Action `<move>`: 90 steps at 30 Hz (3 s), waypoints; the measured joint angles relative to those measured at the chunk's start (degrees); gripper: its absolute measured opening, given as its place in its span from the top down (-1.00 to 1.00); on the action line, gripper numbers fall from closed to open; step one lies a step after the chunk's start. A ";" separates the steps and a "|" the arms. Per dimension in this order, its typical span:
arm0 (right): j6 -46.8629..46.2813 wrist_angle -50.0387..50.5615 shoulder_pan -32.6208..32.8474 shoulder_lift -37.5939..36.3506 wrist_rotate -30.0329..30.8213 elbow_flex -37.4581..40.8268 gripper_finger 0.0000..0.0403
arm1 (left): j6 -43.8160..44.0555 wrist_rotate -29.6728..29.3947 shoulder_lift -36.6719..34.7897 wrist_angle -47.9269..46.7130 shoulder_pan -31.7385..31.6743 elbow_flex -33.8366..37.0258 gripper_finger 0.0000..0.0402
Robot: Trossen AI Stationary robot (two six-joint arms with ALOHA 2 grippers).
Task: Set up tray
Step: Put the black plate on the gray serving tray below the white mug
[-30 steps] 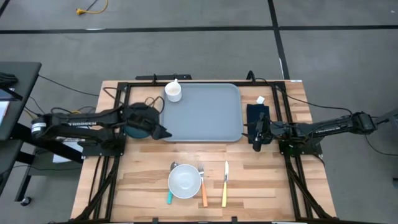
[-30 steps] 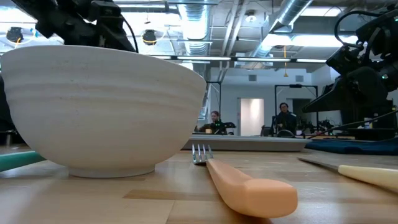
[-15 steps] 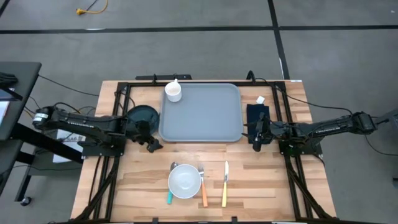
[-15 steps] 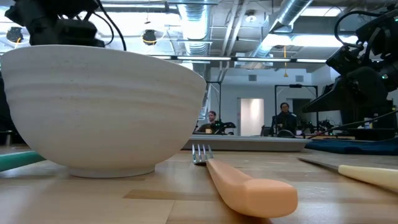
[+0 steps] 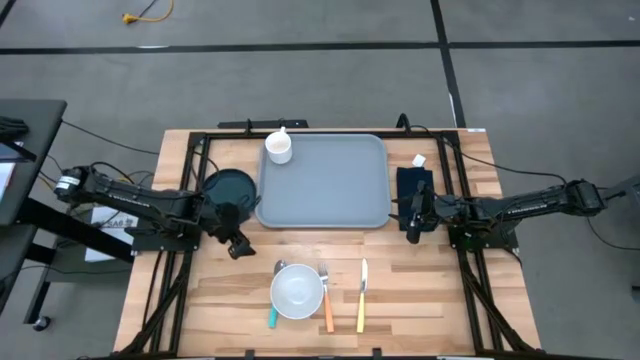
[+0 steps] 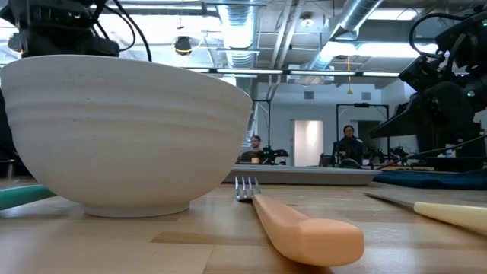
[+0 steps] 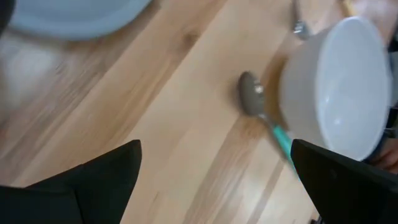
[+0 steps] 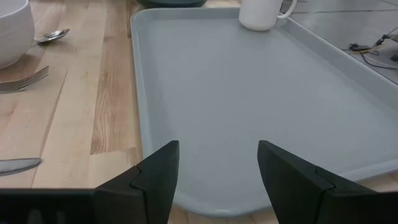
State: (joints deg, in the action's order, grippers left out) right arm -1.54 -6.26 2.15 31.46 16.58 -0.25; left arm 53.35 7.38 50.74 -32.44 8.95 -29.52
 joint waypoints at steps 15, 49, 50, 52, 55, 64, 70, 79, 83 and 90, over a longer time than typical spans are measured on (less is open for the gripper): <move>0.00 0.00 0.00 0.01 0.00 0.00 -0.05 | 4.25 1.00 0.00 -10.25 -0.04 -2.58 -0.99; 0.00 0.24 0.02 0.02 0.00 0.00 -0.05 | -17.38 -22.20 23.10 -26.37 -2.63 -13.55 -0.99; 0.00 0.23 0.00 0.01 0.00 0.00 -0.05 | -17.94 -22.23 24.11 -26.36 -2.45 -13.55 -0.99; 0.00 0.24 0.01 0.02 0.00 0.00 -0.05 | -19.50 -22.32 25.96 -26.35 -1.84 -13.55 -0.99; 0.00 0.24 0.00 0.02 0.00 0.00 -0.05 | -20.55 -22.30 29.31 -26.43 -1.08 -13.55 -0.99; 0.00 0.24 0.00 0.02 0.00 0.00 -0.05 | -18.35 -21.60 38.00 -26.82 0.34 -11.81 -0.99; 0.00 0.24 0.01 0.02 0.00 0.00 -0.05 | -17.06 -21.80 38.99 -26.56 1.40 -11.34 -0.99; 0.00 0.24 0.01 0.02 0.00 0.00 -0.05 | -15.26 -22.57 38.95 -26.87 2.86 -11.41 -0.99; 0.00 0.24 0.00 0.02 0.00 0.00 -0.05 | -15.07 -22.56 38.99 -27.00 2.89 -11.41 -0.94; 0.00 0.24 0.00 0.02 0.00 0.00 -0.05 | -15.34 -21.04 39.06 -27.42 1.97 -11.41 -0.66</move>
State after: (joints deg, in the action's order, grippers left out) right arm -1.54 -6.02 2.15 31.48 16.58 -0.25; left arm 38.01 -13.66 89.80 -59.86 10.92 -40.93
